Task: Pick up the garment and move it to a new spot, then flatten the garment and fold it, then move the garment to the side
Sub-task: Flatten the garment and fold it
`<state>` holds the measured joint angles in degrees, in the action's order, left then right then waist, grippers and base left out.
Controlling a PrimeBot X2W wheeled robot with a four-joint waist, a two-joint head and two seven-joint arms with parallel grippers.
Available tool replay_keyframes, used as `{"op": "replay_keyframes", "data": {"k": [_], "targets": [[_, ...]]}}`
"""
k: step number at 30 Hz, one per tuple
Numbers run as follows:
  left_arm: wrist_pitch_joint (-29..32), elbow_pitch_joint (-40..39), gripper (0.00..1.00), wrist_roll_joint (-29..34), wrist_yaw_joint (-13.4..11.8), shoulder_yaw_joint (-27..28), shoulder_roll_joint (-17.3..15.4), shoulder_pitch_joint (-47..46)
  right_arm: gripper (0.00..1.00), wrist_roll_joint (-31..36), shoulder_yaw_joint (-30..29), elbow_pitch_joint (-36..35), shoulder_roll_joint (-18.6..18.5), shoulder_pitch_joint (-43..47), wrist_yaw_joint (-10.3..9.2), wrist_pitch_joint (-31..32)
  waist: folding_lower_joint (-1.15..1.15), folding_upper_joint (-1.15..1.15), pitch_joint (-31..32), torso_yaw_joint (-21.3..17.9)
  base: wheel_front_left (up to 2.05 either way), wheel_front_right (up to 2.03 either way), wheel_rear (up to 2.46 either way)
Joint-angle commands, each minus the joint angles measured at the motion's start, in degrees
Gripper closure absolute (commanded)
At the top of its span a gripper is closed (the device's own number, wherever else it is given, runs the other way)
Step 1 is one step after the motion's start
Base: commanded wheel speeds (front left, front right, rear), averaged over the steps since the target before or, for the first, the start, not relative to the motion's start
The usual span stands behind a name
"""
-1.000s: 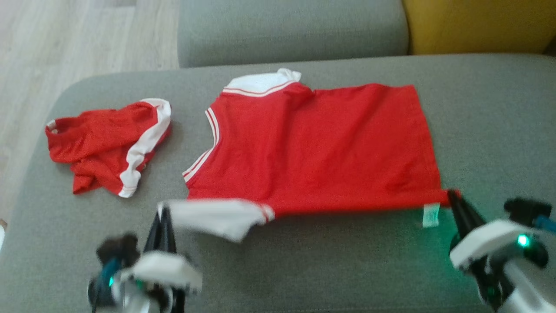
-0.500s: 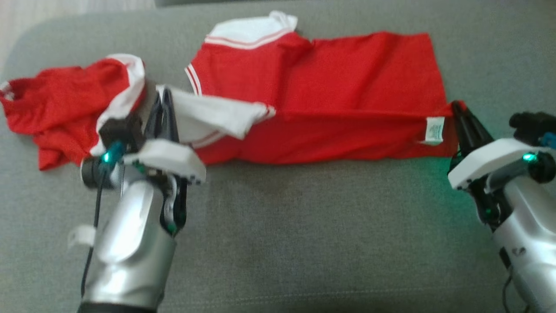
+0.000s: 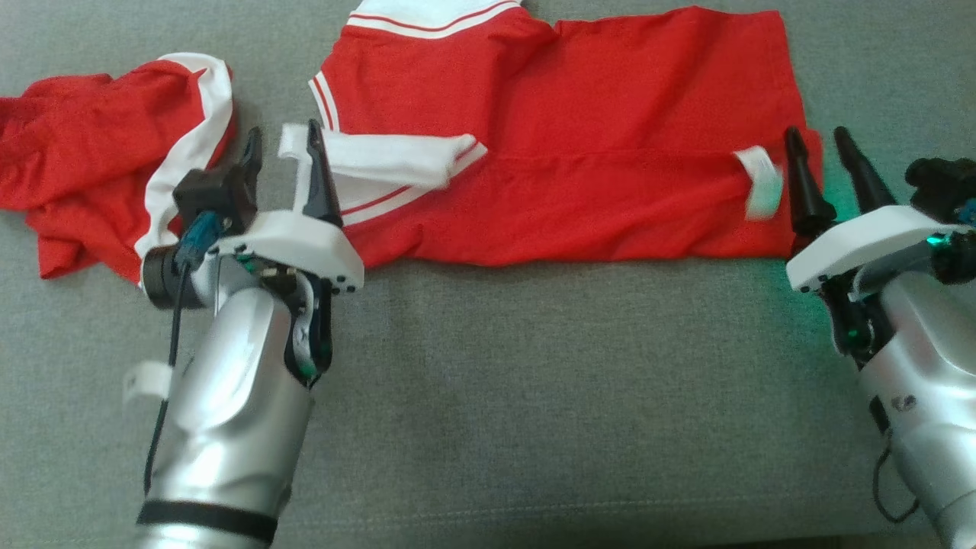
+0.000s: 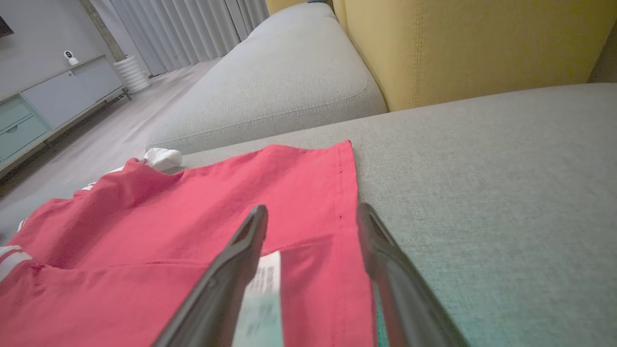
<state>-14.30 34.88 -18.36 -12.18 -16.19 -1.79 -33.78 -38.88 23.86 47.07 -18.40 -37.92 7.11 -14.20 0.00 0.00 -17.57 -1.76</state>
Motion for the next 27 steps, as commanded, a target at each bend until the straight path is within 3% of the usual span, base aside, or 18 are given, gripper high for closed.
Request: {"op": "replay_keyframes", "data": {"k": [1, 8, 13, 26, 27], "targets": [[-0.7, -2.5, 0.0, -0.3, -0.4, 1.6, -1.1, 0.4, 0.0, 0.5, 0.1, -1.5, -0.4, -0.5, 0.37, -0.7, 0.0, 0.0, 0.1, 0.1, 0.0, 0.0, 0.0], [-0.7, -7.9, 0.0, -4.2, -1.3, 0.6, -1.1, 9.4, 0.0, 5.3, -10.0, -10.9, 0.9, 6.4, 0.37, -0.8, 0.0, 0.0, 1.3, 0.7, 0.0, 0.0, 0.0], [-0.7, -7.1, 0.0, -7.6, -2.2, -2.1, -1.1, 12.6, 0.0, 7.7, -12.2, -13.0, 2.7, 11.5, 0.37, -0.8, 0.0, 0.0, 2.0, 0.7, 0.0, 0.0, 0.0], [-0.7, -0.2, 0.0, -13.2, -2.4, -2.5, -1.1, 10.2, 0.0, 11.8, -11.9, -6.5, 4.7, 12.3, 0.37, -0.8, 0.0, 0.0, 1.1, -0.6, 0.0, 0.0, 0.0], [-0.7, 0.4, 0.07, -13.6, -2.2, -2.9, -1.1, 9.9, 0.0, 12.0, -11.6, -5.8, 4.8, 12.1, 0.37, -0.8, 0.0, 0.0, 1.0, -0.6, 0.0, 0.0, 0.0]]}}
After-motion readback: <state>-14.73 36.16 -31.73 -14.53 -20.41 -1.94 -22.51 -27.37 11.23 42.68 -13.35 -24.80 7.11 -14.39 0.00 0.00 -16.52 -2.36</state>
